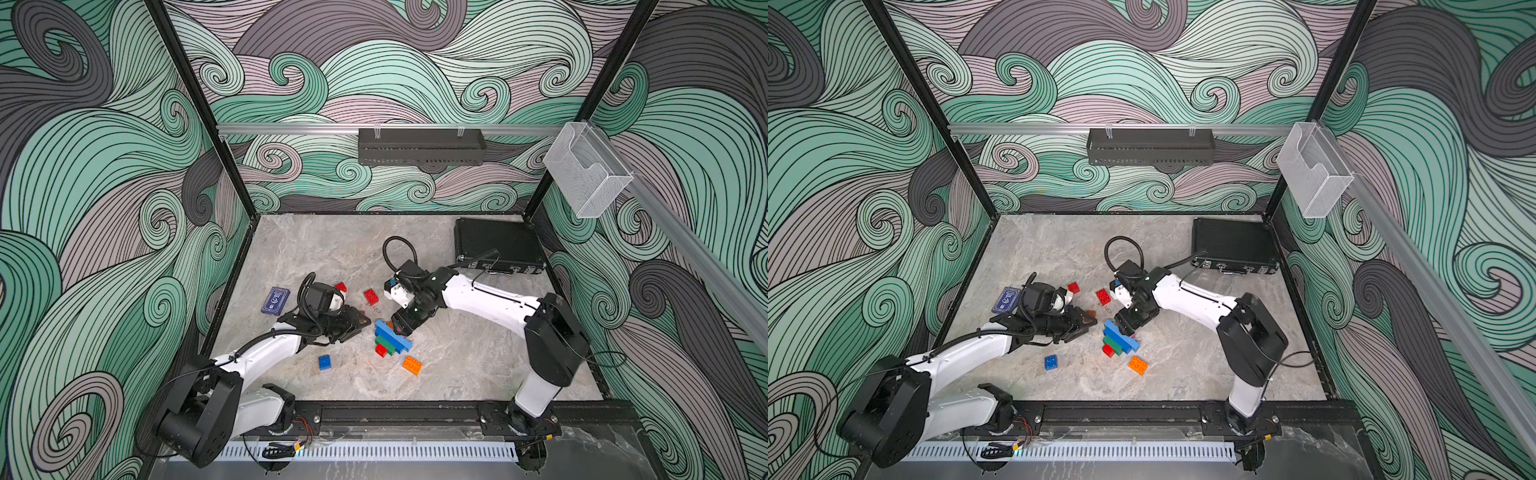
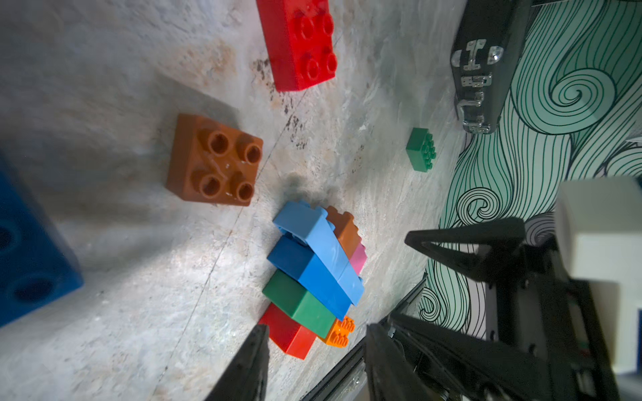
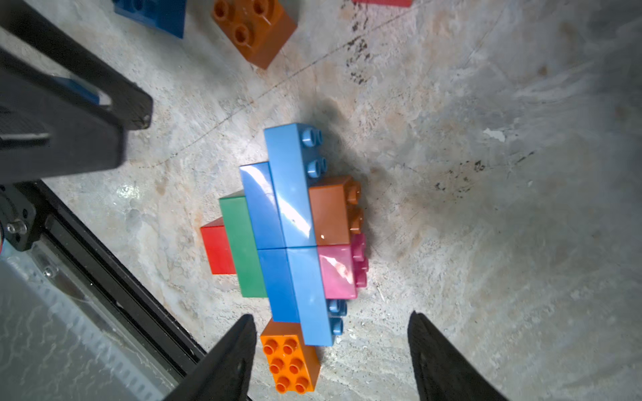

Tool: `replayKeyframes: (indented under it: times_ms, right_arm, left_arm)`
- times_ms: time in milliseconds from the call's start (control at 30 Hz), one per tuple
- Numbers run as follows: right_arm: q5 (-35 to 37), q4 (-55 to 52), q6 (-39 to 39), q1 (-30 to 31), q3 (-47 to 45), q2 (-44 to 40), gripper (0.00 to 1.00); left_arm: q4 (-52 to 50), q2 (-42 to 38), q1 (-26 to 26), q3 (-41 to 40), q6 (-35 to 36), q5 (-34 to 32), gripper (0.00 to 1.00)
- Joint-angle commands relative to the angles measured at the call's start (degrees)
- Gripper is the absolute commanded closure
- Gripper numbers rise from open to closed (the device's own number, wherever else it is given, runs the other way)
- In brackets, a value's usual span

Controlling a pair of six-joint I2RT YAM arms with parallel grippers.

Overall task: Assemble a heart with lego
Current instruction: Adjust the lego brick at the center of the board, then move the lego brick at the center of the board.

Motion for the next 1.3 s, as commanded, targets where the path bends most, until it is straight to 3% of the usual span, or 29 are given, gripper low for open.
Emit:
replayKeyframes:
  times_ms: [0,167,367,533,800,1033,1267]
  right_arm:
    - [6.03,2.96,7.80,4.08,-2.85,-3.50,0.28]
    - [-0.73,8.29,13.68,9.88,-5.69,-4.96,0.30]
    - [-1.97,11.67,18.63,14.41,-5.67,-1.01,0.30]
    - [-2.16,12.96,20.27,15.91,-5.94,2.12,0.30]
    - [-9.74,21.07,20.64,16.43,-4.48,5.91,0.30]
    - [-7.01,20.21,19.99,14.93,-2.28,11.17,0.31]
    - [-1.07,16.93,19.03,10.64,-4.83,10.30,0.32]
  left_arm:
    - [-3.22,-2.88,0.62,-1.40,1.31,-1.42,0.54]
    - [-6.78,-7.54,1.03,-3.64,1.14,-3.71,0.54]
    - [-9.54,-12.28,1.59,-5.42,0.53,-4.84,0.54]
    - [-11.15,-15.98,1.93,-6.58,0.57,-5.77,0.54]
    - [-10.08,-16.80,2.30,-7.57,-0.39,-6.17,0.54]
    - [-9.82,-15.96,2.73,-7.66,-0.45,-6.43,0.54]
    - [-8.47,-14.31,3.31,-7.84,-0.63,-6.43,0.53]
